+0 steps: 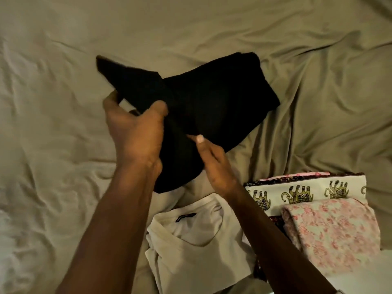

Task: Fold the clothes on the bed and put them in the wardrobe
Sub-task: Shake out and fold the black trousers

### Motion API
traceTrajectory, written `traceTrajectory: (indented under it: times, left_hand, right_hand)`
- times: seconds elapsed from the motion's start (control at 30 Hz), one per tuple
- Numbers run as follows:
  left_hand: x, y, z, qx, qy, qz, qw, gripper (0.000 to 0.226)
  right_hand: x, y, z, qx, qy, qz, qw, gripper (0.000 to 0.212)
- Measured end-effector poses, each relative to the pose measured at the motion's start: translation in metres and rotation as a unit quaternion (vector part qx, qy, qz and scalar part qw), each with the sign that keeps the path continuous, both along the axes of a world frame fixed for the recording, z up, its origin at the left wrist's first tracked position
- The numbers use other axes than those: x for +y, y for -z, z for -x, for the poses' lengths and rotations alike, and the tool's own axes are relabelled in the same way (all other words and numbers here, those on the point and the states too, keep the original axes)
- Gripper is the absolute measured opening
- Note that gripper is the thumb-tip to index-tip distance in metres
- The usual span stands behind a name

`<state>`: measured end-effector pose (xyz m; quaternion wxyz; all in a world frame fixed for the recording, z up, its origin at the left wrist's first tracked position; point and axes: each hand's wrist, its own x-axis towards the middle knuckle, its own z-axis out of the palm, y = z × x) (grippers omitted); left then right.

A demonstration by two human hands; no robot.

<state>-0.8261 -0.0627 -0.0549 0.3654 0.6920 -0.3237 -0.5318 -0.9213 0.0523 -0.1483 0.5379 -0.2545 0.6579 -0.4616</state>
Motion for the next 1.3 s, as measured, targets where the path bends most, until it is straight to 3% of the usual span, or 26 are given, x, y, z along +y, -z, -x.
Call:
traceTrajectory:
  times: [0.07, 0.23, 0.33, 0.4, 0.5, 0.57, 0.6, 0.7, 0.9, 1.07, 1.13, 1.2, 1.3]
  left_hand:
    - [-0.004, -0.005, 0.047, -0.015, 0.004, 0.034, 0.999, 0.071]
    - [-0.006, 0.011, 0.161, -0.04, 0.079, 0.023, 0.996, 0.079]
    - [-0.004, 0.03, 0.202, -0.001, 0.194, -0.004, 0.981, 0.078]
    - [-0.013, 0.049, 0.199, -0.021, 0.263, 0.015, 0.965, 0.063]
    - [-0.037, 0.068, 0.169, -0.209, 0.284, 0.127, 0.927, 0.046]
    - [-0.058, 0.079, 0.14, -0.324, 0.308, 0.117, 0.887, 0.056]
    - [-0.066, 0.084, 0.127, -0.337, 0.336, 0.087, 0.875, 0.065]
    - [-0.082, 0.093, 0.108, -0.229, 0.381, -0.017, 0.896, 0.082]
    - [-0.105, 0.088, 0.099, -0.072, 0.4, -0.113, 0.907, 0.076]
    - [-0.108, 0.101, 0.089, 0.053, 0.314, -0.145, 0.937, 0.083]
    - [-0.097, 0.099, 0.082, 0.083, 0.276, -0.14, 0.947, 0.088]
    - [-0.067, 0.082, 0.075, 0.135, 0.259, -0.145, 0.945, 0.08]
    - [0.007, 0.033, 0.063, 0.231, 0.255, -0.189, 0.92, 0.039]
  right_hand:
    - [-0.008, -0.009, 0.024, -0.147, 0.103, -0.037, 0.983, 0.053]
    - [0.004, -0.012, 0.08, -0.233, 0.283, 0.067, 0.928, 0.057]
    - [0.011, -0.009, 0.11, -0.142, 0.275, 0.091, 0.947, 0.054]
    - [0.01, -0.007, 0.119, -0.043, 0.282, 0.067, 0.956, 0.055]
    - [0.009, 0.001, 0.127, 0.066, 0.332, -0.037, 0.94, 0.054]
    - [0.006, 0.006, 0.128, 0.066, 0.334, -0.061, 0.938, 0.046]
    - [0.005, 0.008, 0.131, 0.025, 0.336, -0.061, 0.94, 0.04]
    - [-0.004, 0.005, 0.141, -0.113, 0.362, -0.052, 0.924, 0.034]
    - [-0.016, 0.003, 0.148, -0.187, 0.369, -0.04, 0.91, 0.036]
    - [-0.023, -0.005, 0.145, -0.254, 0.305, -0.024, 0.918, 0.015]
    - [-0.019, -0.012, 0.145, -0.267, 0.298, -0.025, 0.916, 0.02]
    - [-0.004, -0.024, 0.152, -0.245, 0.294, -0.025, 0.923, 0.032]
    - [0.039, -0.054, 0.168, -0.221, 0.264, -0.015, 0.939, 0.048]
